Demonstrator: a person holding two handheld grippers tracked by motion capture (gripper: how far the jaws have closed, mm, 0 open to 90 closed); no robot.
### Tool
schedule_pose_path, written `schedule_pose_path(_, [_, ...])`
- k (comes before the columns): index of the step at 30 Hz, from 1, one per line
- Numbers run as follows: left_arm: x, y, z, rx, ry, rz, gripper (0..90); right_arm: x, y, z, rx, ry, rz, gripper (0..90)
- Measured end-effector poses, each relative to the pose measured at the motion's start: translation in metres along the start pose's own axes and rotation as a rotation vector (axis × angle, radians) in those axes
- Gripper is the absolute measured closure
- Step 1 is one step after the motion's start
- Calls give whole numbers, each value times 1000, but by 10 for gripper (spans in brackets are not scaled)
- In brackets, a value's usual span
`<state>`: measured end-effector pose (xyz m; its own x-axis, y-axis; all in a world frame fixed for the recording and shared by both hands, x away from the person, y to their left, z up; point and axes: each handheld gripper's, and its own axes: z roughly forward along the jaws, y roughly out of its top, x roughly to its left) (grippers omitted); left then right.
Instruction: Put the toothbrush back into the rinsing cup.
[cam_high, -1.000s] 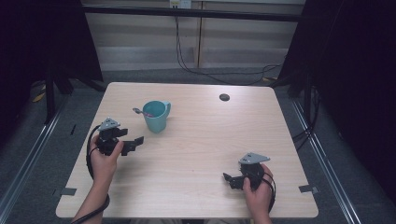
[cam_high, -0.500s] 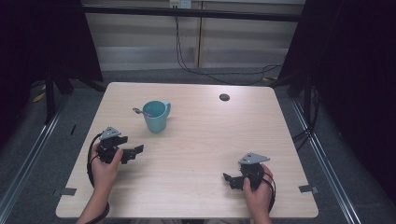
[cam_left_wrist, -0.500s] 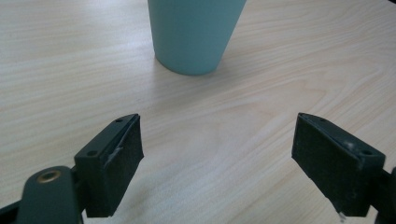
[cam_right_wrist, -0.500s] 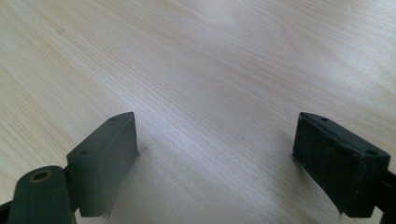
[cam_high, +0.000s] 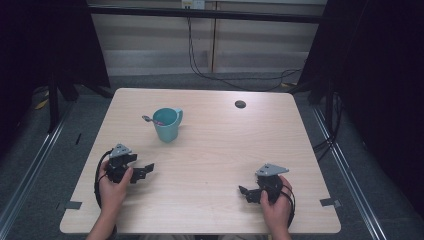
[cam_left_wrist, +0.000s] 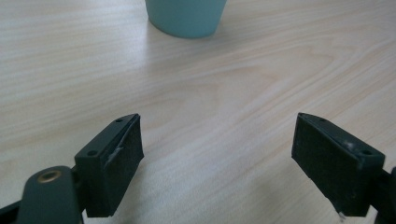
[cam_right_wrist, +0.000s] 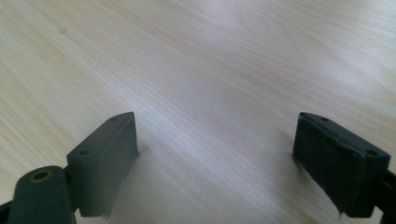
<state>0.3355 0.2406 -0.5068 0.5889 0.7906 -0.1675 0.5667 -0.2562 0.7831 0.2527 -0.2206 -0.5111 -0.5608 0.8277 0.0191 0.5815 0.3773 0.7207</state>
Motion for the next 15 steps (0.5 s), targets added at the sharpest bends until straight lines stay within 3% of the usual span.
schedule_pose_path(9, [-4, -3, 1, 59, 33, 39, 165, 0, 0, 0, 1, 4, -3, 135])
schedule_pose_path(15, [-9, -4, 1, 90, 59, 86, 164, 0, 0, 0, 0, 5, -2, 134])
